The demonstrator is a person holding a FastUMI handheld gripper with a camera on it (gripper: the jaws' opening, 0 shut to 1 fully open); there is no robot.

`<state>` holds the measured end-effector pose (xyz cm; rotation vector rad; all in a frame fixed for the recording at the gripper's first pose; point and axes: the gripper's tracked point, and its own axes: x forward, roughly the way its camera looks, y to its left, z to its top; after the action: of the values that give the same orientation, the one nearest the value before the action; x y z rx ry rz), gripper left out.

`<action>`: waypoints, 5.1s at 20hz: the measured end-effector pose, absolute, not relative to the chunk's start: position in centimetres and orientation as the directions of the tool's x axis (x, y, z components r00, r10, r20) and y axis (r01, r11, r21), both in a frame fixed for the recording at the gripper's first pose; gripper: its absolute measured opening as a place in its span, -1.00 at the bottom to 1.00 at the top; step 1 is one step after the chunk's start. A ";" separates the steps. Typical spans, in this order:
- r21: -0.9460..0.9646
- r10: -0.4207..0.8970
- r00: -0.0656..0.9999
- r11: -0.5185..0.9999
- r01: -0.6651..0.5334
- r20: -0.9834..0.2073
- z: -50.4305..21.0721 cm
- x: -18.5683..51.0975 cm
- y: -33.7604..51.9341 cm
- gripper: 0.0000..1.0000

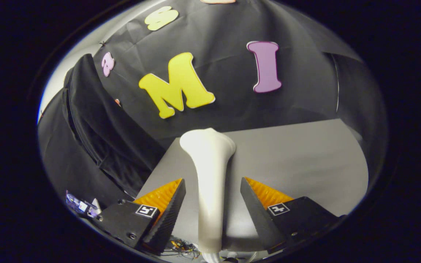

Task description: Iron the clothes twice with a garment steamer, once on the left side and once on the right side.

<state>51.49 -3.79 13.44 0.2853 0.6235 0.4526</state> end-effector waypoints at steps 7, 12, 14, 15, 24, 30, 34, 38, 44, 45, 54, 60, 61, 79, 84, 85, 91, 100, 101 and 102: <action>0.477 0.536 0.630 0.832 -0.283 -0.562 11.4 50.9 -2.9 0.28; 0.484 0.483 0.663 0.851 -0.202 -0.572 11.3 50.8 -3.5 -0.21; 0.482 0.465 0.682 0.856 -0.184 -0.565 11.8 50.2 -3.4 -0.24; 0.484 0.461 0.691 0.856 -0.180 -0.558 12.1 49.8 -3.3 -0.25; 0.406 0.374 0.822 0.893 -0.194 -0.430 18.6 43.9 0.3 -0.26; 0.310 0.331 0.895 0.921 -0.237 -0.298 25.0 38.8 5.8 -0.26; 0.269 0.310 0.926 0.930 -0.250 -0.213 28.4 36.9 9.3 -0.26; 0.225 0.266 0.953 0.947 -0.230 -0.143 31.4 36.1 13.0 -0.26; 0.116 0.203 0.979 0.973 -0.198 -0.030 35.9 35.0 18.3 -0.26; 0.101 0.194 0.981 0.976 -0.192 -0.011 36.6 34.9 19.3 -0.26; 0.013 0.149 0.988 0.989 -0.150 0.047 39.0 36.3 26.6 -0.26; -0.034 0.112 0.992 0.993 -0.110 0.055 39.0 37.2 28.4 -0.26; -0.036 0.103 0.993 0.994 -0.102 0.052 38.8 37.4 28.4 -0.26; -0.081 0.065 0.997 0.994 -0.068 -0.037 30.6 37.0 28.5 -0.26; -0.073 0.063 0.996 0.995 -0.068 -0.067 28.1 37.9 28.7 -0.26; -0.071 0.062 0.995 0.995 -0.067 -0.073 27.5 37.7 28.6 -0.26; -0.065 0.054 0.994 0.996 -0.061 -0.099 24.7 37.5 28.7 -0.26; -0.090 0.051 0.988 0.994 -0.065 -0.147 20.4 37.2 28.7 -0.26; -0.092 0.050 0.987 0.994 -0.065 -0.153 19.9 37.1 28.6 -0.26; -0.091 0.048 0.986 0.994 -0.063 -0.157 19.4 37.0 28.5 -0.26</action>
<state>37.03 28.53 19.43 -0.0959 0.1551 0.0558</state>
